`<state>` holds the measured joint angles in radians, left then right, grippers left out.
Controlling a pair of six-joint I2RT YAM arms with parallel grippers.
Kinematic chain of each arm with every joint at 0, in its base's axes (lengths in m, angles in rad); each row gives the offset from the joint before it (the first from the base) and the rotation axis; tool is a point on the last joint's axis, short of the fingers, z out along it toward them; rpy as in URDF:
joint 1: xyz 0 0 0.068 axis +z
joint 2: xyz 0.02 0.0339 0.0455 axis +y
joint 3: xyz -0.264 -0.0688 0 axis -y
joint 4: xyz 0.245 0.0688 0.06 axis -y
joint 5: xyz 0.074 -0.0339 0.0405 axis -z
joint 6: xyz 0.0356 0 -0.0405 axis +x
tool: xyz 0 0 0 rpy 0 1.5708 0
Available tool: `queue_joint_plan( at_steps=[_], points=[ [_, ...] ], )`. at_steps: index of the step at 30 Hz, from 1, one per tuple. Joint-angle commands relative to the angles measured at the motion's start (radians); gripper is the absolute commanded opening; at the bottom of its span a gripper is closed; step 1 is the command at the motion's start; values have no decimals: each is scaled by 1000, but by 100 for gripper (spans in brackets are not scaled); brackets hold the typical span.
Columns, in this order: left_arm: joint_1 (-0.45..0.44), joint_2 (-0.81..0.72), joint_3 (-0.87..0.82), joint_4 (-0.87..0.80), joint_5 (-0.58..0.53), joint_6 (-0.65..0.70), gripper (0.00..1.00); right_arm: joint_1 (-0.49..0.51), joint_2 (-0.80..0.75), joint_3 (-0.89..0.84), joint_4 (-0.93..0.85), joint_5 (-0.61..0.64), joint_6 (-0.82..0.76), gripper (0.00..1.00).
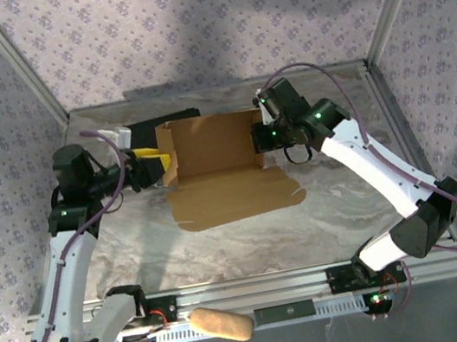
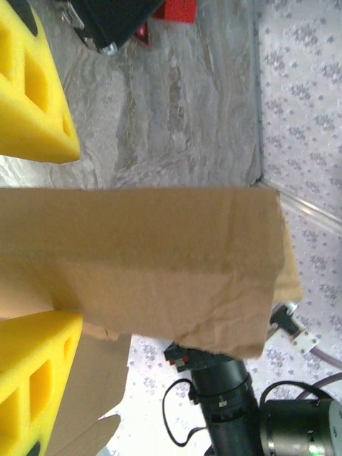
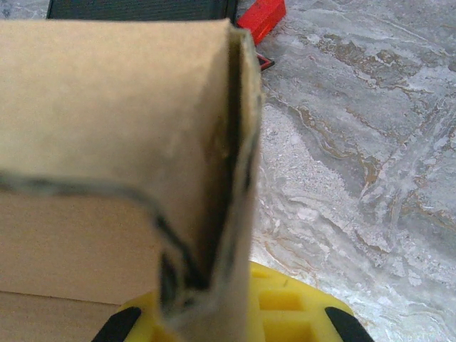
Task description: Fold the paper box
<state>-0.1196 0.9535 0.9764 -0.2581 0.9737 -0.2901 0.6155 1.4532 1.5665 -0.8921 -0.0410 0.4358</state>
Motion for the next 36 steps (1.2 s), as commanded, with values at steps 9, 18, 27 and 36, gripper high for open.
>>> queue_joint_plan(
  at_steps=[9, 18, 27, 36],
  points=[
    [-81, -19, 8, -13, -177, 42, 46, 34, 2, 33, -16, 51, 10, 0],
    [-210, -44, 24, -90, -444, 118, 42, 76, 8, 48, -31, 112, 32, 0],
    [-331, -35, 35, -106, -659, 156, 33, 123, 25, 84, -58, 170, 46, 0],
    [-418, -10, 43, -100, -834, 172, 28, 214, 53, 121, -94, 299, 74, 0]
  ],
)
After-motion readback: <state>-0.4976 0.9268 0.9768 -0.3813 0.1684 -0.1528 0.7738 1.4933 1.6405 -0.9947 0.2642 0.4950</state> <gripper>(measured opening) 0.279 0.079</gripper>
